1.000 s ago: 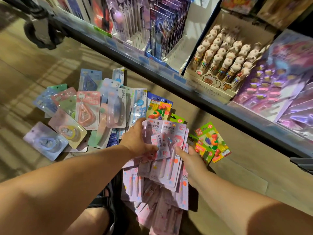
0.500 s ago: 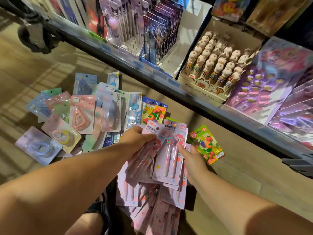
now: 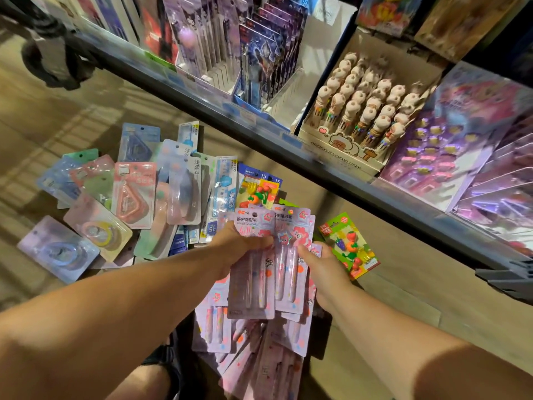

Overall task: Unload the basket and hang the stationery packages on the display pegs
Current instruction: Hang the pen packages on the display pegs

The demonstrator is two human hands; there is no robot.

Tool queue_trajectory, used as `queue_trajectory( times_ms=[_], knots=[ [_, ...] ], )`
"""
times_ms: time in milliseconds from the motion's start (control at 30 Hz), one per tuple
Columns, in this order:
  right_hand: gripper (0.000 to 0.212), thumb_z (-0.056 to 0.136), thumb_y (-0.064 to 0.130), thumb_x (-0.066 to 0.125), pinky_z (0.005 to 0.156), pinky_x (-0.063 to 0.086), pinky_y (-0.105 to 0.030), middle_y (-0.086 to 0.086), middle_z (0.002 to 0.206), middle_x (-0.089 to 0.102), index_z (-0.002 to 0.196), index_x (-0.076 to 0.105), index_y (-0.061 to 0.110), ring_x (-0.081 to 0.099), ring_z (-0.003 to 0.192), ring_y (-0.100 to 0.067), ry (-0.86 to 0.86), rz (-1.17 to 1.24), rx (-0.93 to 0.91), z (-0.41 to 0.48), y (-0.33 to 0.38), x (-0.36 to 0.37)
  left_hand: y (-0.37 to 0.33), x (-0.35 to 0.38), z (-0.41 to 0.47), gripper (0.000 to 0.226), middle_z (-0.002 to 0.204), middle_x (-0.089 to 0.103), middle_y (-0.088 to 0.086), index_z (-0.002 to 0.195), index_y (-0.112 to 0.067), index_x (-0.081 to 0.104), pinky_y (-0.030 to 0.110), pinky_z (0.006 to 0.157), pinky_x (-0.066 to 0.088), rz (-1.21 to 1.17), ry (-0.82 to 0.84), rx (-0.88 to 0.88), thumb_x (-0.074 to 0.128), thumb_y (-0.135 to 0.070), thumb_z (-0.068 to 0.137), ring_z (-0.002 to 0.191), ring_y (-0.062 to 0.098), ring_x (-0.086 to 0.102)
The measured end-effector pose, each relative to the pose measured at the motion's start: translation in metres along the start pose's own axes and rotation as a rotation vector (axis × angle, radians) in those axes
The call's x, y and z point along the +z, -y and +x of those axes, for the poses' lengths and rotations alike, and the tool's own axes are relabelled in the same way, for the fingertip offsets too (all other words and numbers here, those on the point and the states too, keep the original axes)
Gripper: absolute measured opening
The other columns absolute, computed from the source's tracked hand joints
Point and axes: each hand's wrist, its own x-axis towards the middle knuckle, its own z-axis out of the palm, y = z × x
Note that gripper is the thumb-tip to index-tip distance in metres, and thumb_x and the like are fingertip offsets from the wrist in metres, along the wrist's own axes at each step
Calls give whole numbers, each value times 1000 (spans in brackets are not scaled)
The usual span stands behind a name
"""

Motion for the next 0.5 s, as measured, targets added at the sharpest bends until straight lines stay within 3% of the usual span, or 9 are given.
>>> queue_trajectory(
  times_ms=[133,233,333,400,500],
  knots=[
    [17,89,24,70,85,54,-42,-10,102,69,96,55,20,66,92,-27,-53,-82,1,3,-2,-1,1,-4,3,31,96,76,13,98,-14,71,47,86,57,-47,71,-31,81,0,73,89,29,72],
    [48,85,18,75,83,51,-36,-3,103,65,123,46,17,62,92,-23,-72,-171,-67,1,-3,3,2,-3,3,41,102,75,14,107,-11,70,51,92,54,-38,89,-23,84,-4,69,99,35,70],
    [76,83,15,77,85,45,-32,10,100,56,143,31,26,55,95,-16,-88,-212,-120,-1,-1,5,3,-3,5,42,101,75,14,111,-9,69,43,82,58,-34,84,-2,82,-4,72,90,31,72],
    [74,82,14,78,82,47,-31,12,100,55,138,32,31,55,94,-15,-73,-206,-125,0,2,4,2,-3,4,39,98,75,13,110,-8,69,38,75,59,-34,103,10,81,-4,73,84,29,73],
    [54,82,12,77,69,49,-26,3,104,63,125,47,24,62,88,-14,-27,-194,-119,3,4,4,0,-2,4,34,96,75,14,107,-9,70,38,72,57,-23,129,18,79,-3,75,79,28,73]
  ],
)
